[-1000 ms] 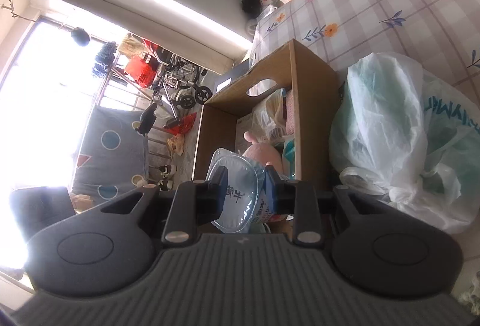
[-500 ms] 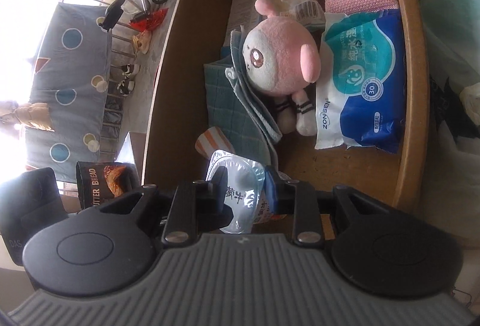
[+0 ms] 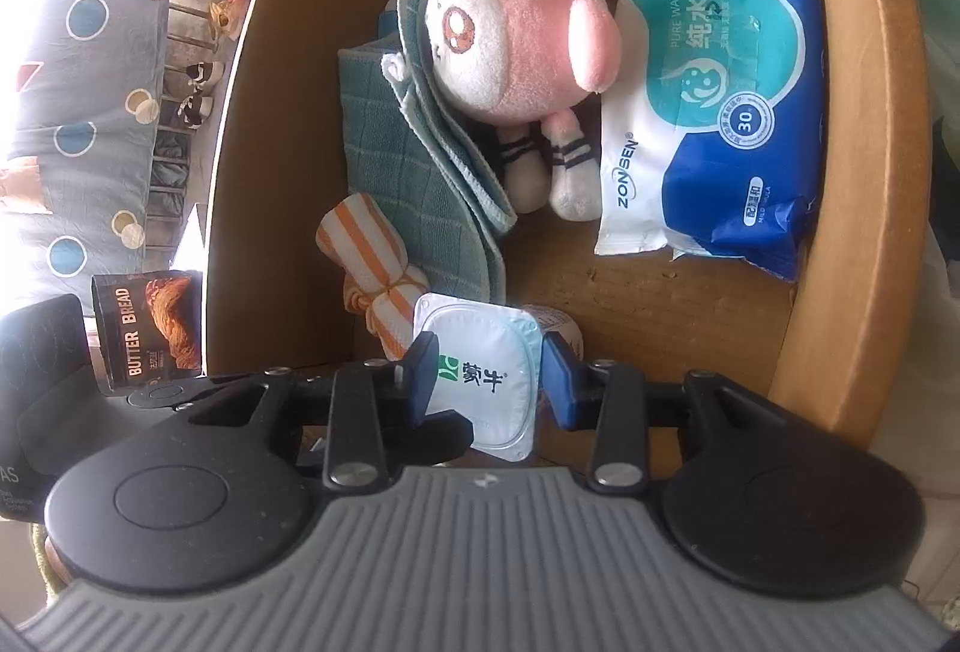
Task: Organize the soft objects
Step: 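Carry the yogurt cup with the right gripper and lower it into the box, then open the right gripper and withdraw it from the box, then grasp the green cloth with the right gripper while the left gripper grasps the gold tissue pack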
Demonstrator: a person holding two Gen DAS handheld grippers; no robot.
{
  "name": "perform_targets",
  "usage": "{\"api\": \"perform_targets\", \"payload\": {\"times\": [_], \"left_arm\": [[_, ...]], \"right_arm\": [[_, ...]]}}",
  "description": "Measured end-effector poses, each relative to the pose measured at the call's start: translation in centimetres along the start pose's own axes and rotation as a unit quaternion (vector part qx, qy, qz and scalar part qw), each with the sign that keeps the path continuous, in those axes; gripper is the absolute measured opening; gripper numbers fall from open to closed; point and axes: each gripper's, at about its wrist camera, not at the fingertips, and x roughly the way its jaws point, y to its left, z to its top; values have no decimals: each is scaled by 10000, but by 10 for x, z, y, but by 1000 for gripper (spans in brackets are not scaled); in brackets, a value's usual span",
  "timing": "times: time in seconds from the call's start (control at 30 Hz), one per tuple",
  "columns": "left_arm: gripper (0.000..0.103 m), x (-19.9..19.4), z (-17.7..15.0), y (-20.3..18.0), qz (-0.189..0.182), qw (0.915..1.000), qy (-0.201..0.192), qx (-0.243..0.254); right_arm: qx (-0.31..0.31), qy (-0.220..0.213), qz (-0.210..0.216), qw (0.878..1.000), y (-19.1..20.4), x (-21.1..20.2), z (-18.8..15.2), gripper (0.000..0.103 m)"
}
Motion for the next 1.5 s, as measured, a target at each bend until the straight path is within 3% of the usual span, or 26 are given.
{"api": "perform_targets", "payload": {"times": [0.2,0.4,0.53,0.73,0.93,1.13,1.27,1.33,1.4,1.5], "left_arm": [[62,-23,-5,-11,143,9983,-506,240],[73,-54,-27,-40,115,9884,-1353,688],[79,-64,-44,-70,27,9762,-1896,1053],[84,-52,-79,-137,18,9504,-2449,1920],[84,-18,-111,-199,-371,9311,-2398,2722],[84,34,-128,-246,-479,9190,-2165,3259],[79,64,-123,-262,-375,9193,-2004,3365],[75,74,-118,-264,-332,9234,-1917,3309],[75,82,-113,-268,-304,9257,-1870,3274],[75,90,-109,-275,-274,9243,-1905,3297]], "right_arm": [[-375,-618,137,9973,10,-32,-6,45],[-570,-1755,836,9793,7,-98,-44,48],[-646,-2492,1119,9598,-9,-142,-86,50],[-475,-3513,993,9298,-58,-205,-159,53],[135,-4325,478,9003,-128,-245,-231,56],[780,-4505,-298,8889,-188,-233,-282,56],[800,-4214,-931,8985,-212,-194,-295,57],[664,-4002,-1312,9046,-217,-170,-293,62],[506,-3809,-1625,9088,-221,-152,-290,74],[232,-3553,-1932,9143,-225,-127,-276,75]]}}
